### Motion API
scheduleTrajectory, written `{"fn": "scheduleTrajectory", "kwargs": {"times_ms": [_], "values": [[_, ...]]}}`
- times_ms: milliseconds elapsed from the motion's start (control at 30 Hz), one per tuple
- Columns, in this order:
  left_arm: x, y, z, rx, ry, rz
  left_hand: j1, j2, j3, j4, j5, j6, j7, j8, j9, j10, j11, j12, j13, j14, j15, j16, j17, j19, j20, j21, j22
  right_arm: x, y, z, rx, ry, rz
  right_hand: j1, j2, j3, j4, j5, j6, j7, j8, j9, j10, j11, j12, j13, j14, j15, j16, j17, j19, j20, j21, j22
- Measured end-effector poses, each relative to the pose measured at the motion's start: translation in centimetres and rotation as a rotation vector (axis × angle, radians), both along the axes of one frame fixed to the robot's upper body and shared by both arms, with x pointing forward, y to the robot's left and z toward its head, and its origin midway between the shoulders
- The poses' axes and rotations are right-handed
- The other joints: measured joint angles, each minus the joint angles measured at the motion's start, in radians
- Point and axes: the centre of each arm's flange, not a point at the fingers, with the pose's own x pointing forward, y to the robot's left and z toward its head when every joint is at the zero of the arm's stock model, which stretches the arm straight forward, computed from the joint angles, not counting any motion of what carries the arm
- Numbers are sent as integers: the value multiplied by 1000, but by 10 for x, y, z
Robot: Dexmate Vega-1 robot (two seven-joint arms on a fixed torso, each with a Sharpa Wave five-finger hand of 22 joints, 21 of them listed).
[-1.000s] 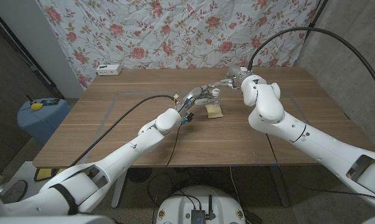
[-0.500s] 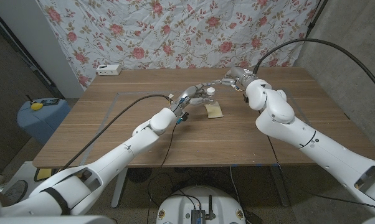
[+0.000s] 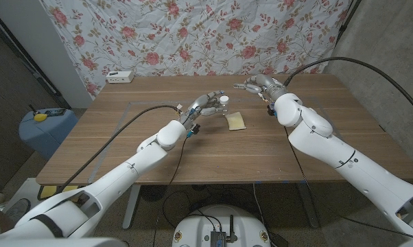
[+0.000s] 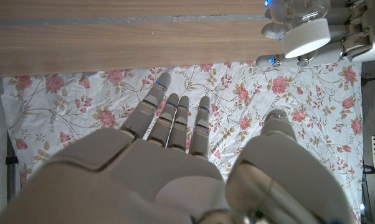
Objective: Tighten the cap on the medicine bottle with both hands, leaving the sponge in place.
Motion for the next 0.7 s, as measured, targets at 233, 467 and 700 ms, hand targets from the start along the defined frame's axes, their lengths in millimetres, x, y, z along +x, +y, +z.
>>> {"fn": "scheduleTrajectory", "kwargs": {"times_ms": [233, 467, 700], "values": [[-4, 13, -1, -12, -8, 31, -1, 1, -13, 4, 0, 6, -6, 0, 0, 0, 0, 4, 0, -11, 0, 0, 0, -58, 58, -12, 2, 5, -5, -3, 71, -22, 40, -7, 7, 0, 0, 0, -7, 7, 0, -5, 0, 0, 0, 0, 0, 0, 0, 3, 3, -4, 0, 0], [-9, 25, -2, -19, -15, 67, -1, 1, -22, 9, 0, 0, -11, 0, 0, 0, 0, 4, 0, -15, 4, 0, 0, -117, 77, -22, 2, 11, -10, -8, 135, -40, 77, -12, 12, 4, 4, 0, -8, 8, 0, -5, 4, 3, 0, -3, 0, 0, 0, 3, 3, -4, 0, 0], [-13, 34, -5, -21, -14, 97, -2, 1, -36, 11, 0, 0, -22, 0, 0, 0, 0, 4, 0, -40, 4, 0, 0, -194, 68, -26, 2, 18, -15, -15, 206, -46, 129, -20, 20, 4, 4, 0, -65, 43, 0, -14, 5, 2, 0, -6, 0, 0, 0, 0, 9, -9, 0, -5]]}}
